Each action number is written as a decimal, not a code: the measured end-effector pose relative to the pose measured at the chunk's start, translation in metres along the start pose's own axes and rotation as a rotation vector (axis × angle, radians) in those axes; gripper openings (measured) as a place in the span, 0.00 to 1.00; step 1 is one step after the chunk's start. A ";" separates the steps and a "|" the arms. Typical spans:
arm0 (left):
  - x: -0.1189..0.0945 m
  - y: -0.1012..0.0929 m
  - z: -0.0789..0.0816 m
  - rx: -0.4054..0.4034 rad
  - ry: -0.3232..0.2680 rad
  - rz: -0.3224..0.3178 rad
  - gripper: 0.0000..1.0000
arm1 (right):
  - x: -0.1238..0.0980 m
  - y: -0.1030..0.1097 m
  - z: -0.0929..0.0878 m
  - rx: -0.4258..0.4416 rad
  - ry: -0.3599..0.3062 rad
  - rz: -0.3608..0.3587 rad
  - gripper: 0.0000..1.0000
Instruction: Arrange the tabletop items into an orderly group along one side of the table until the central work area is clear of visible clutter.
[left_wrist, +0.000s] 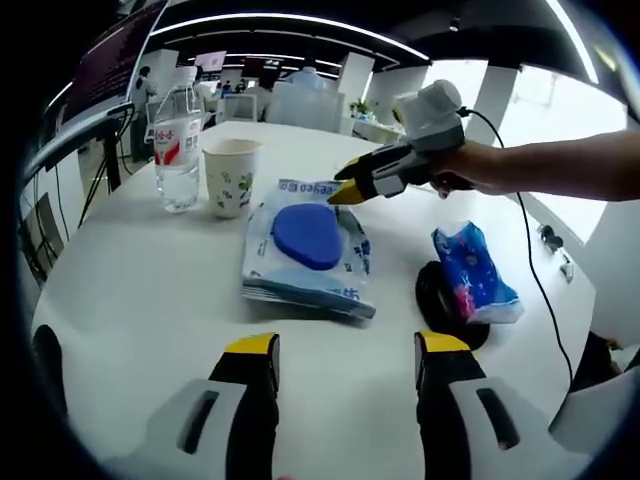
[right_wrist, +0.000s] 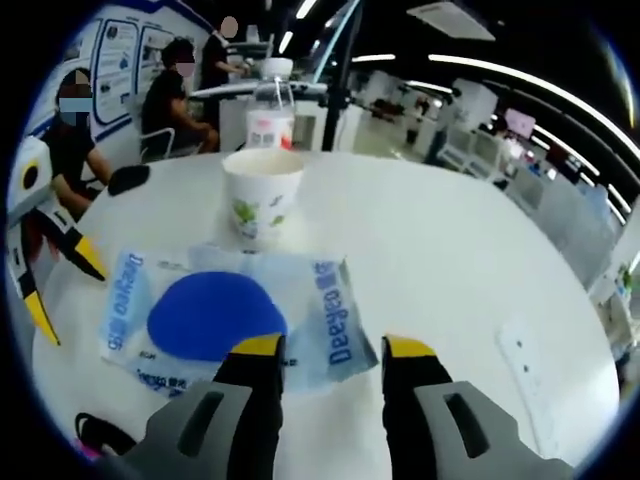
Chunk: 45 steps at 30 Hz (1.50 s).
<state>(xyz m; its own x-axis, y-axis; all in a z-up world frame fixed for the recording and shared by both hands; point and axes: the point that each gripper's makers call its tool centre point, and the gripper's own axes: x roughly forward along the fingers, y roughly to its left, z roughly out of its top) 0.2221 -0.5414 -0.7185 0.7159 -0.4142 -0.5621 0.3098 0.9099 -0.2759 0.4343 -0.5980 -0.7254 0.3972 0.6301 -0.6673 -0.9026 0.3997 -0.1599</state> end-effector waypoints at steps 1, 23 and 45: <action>0.000 0.000 0.000 0.000 0.000 0.000 0.53 | 0.001 -0.001 -0.002 -0.001 0.009 -0.001 0.33; 0.008 0.000 0.004 -0.029 -0.016 -0.005 0.51 | -0.014 0.003 -0.021 0.035 0.072 0.022 0.06; 0.016 0.038 0.025 -0.149 -0.064 0.111 0.37 | -0.032 0.012 -0.038 0.073 0.076 0.038 0.01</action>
<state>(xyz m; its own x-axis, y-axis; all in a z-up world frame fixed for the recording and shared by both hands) 0.2612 -0.5135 -0.7186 0.7801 -0.3051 -0.5462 0.1342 0.9343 -0.3302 0.4044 -0.6392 -0.7338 0.3465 0.5945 -0.7256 -0.9012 0.4256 -0.0816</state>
